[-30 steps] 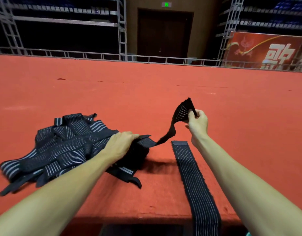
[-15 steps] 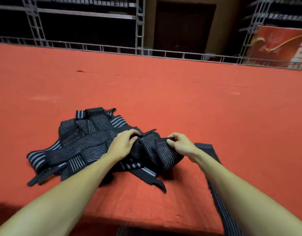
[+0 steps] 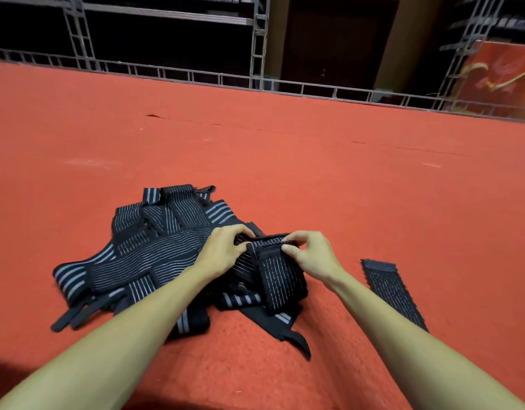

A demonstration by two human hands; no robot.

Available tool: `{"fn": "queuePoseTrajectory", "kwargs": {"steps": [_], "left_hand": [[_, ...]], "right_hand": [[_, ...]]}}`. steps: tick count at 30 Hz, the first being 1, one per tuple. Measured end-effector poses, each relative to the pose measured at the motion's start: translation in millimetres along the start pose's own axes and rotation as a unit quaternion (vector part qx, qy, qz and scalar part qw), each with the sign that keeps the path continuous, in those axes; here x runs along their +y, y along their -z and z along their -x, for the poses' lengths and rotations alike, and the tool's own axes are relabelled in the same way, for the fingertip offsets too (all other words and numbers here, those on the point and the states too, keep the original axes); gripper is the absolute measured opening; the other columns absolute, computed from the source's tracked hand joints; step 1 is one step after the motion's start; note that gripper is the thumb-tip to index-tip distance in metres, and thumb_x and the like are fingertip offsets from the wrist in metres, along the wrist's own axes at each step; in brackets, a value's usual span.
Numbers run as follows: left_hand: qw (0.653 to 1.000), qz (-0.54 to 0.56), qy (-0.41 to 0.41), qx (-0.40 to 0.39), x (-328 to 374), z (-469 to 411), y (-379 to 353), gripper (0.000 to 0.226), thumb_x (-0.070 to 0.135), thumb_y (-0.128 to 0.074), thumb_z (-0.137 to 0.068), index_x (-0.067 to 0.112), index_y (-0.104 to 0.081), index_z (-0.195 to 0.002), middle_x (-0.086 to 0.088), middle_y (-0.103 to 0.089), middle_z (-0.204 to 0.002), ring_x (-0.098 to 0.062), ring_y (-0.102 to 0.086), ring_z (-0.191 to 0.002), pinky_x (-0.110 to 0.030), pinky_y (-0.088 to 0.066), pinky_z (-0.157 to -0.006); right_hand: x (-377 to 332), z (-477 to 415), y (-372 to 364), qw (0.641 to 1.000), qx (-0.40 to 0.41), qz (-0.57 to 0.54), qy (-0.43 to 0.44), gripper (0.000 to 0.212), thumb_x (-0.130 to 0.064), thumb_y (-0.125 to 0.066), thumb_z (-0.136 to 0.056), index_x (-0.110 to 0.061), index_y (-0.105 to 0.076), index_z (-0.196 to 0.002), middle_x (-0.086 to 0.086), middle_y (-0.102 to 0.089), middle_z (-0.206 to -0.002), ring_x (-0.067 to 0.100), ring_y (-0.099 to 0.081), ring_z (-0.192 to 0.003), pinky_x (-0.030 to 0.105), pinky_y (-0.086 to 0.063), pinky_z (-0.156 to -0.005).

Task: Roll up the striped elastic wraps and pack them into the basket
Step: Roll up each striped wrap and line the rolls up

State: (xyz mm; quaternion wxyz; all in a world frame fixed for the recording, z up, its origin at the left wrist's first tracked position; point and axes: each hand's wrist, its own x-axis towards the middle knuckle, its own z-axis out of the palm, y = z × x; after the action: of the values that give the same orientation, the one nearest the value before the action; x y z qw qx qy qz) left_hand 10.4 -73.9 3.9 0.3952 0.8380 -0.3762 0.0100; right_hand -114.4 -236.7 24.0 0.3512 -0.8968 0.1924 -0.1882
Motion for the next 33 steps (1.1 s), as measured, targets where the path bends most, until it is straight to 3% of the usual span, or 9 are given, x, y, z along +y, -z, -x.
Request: {"fn": "queuePoseTrajectory", "kwargs": {"steps": [4, 9, 12, 15, 18, 22, 25, 29, 33], "left_hand": [[0.999, -0.015, 0.015, 0.031, -4, -6, 6, 0.016, 0.016, -0.066, -0.088, 0.023, -0.07, -0.102, 0.008, -0.069, -0.102, -0.008, -0.06, -0.094, -0.022, -0.044, -0.085], [0.985, -0.139, 0.087, 0.06, -23, -7, 25, 0.021, 0.016, -0.059, -0.093, 0.019, -0.066, -0.112, 0.0, -0.064, -0.116, -0.022, -0.059, -0.108, -0.037, -0.047, -0.091], [0.972, -0.222, 0.004, 0.081, -16, -6, 21, 0.027, 0.02, -0.051, -0.097, 0.022, -0.063, -0.121, 0.001, -0.058, -0.123, -0.02, -0.052, -0.115, -0.037, -0.04, -0.098], [0.995, -0.054, -0.076, -0.048, 13, -11, 9, 0.032, 0.029, -0.048, -0.098, 0.024, -0.059, -0.128, 0.003, -0.059, -0.127, -0.014, -0.05, -0.121, -0.034, -0.036, -0.105], [0.973, -0.088, -0.113, -0.184, 28, -15, -1, 0.043, 0.037, -0.055, -0.094, 0.03, -0.05, -0.136, 0.003, -0.058, -0.13, -0.015, -0.047, -0.124, -0.036, -0.032, -0.108], [0.979, -0.105, -0.142, -0.1, 32, -14, -7, 0.03, 0.027, -0.064, -0.09, 0.03, -0.065, -0.119, 0.007, -0.068, -0.116, -0.013, -0.058, -0.112, -0.033, -0.04, -0.1], [0.982, -0.138, -0.125, -0.026, 33, -13, -9, 0.03, 0.015, -0.058, -0.092, 0.03, -0.066, -0.116, 0.005, -0.068, -0.114, -0.02, -0.059, -0.111, -0.037, -0.045, -0.093], [0.968, -0.241, -0.075, 0.018, 12, -9, 1, 0.038, 0.008, -0.051, -0.091, 0.029, -0.067, -0.118, -0.001, -0.067, -0.113, -0.024, -0.059, -0.11, -0.035, -0.044, -0.09], [0.909, -0.414, -0.037, -0.014, 3, -8, 5, 0.037, 0.012, -0.044, -0.091, 0.026, -0.066, -0.117, 0.002, -0.064, -0.115, -0.02, -0.056, -0.11, -0.033, -0.036, -0.098]], "right_hand": [[-3, -6, 6, 0.997, 0.026, -0.068, -0.002, 0.014, -0.01, -0.068, -0.083, -0.024, -0.07, -0.082, -0.014, -0.063, -0.076, 0.012, -0.06, -0.084, 0.029, -0.046, -0.081], [8, -4, 20, 0.995, 0.036, -0.093, 0.001, 0.021, -0.003, -0.064, -0.083, -0.023, -0.066, -0.076, -0.008, -0.064, -0.076, 0.01, -0.057, -0.076, 0.028, -0.045, -0.074], [9, 1, 23, 0.998, -0.002, -0.065, 0.013, 0.026, -0.005, -0.066, -0.083, -0.028, -0.066, -0.073, -0.006, -0.067, -0.079, 0.008, -0.057, -0.075, 0.031, -0.046, -0.075], [8, 4, 23, 0.998, -0.037, -0.048, 0.03, 0.031, -0.005, -0.066, -0.083, -0.033, -0.064, -0.071, -0.003, -0.07, -0.085, 0.011, -0.06, -0.08, 0.034, -0.049, -0.081], [7, 9, 25, 0.997, -0.049, -0.051, 0.039, 0.03, -0.004, -0.067, -0.083, -0.032, -0.064, -0.072, -0.004, -0.07, -0.085, 0.011, -0.061, -0.081, 0.034, -0.049, -0.082], [12, 15, 34, 0.996, -0.067, -0.049, 0.034, 0.028, -0.006, -0.067, -0.083, -0.03, -0.066, -0.071, -0.005, -0.07, -0.082, 0.008, -0.06, -0.078, 0.027, -0.049, -0.077], [17, 17, 41, 0.997, -0.06, -0.036, 0.033, 0.024, -0.004, -0.066, -0.083, -0.026, -0.067, -0.073, -0.005, -0.07, -0.083, 0.003, -0.057, -0.077, 0.009, -0.041, -0.072], [35, 23, 54, 0.998, -0.028, -0.06, -0.007, 0.025, -0.004, -0.064, -0.085, -0.025, -0.065, -0.072, -0.007, -0.067, -0.073, 0.006, -0.058, -0.069, 0.023, -0.045, -0.068], [49, 30, 75, 0.996, 0.045, -0.066, -0.034, 0.014, -0.008, -0.068, -0.085, -0.02, -0.069, -0.079, -0.008, -0.064, -0.075, 0.011, -0.058, -0.076, 0.029, -0.046, -0.073]]}}
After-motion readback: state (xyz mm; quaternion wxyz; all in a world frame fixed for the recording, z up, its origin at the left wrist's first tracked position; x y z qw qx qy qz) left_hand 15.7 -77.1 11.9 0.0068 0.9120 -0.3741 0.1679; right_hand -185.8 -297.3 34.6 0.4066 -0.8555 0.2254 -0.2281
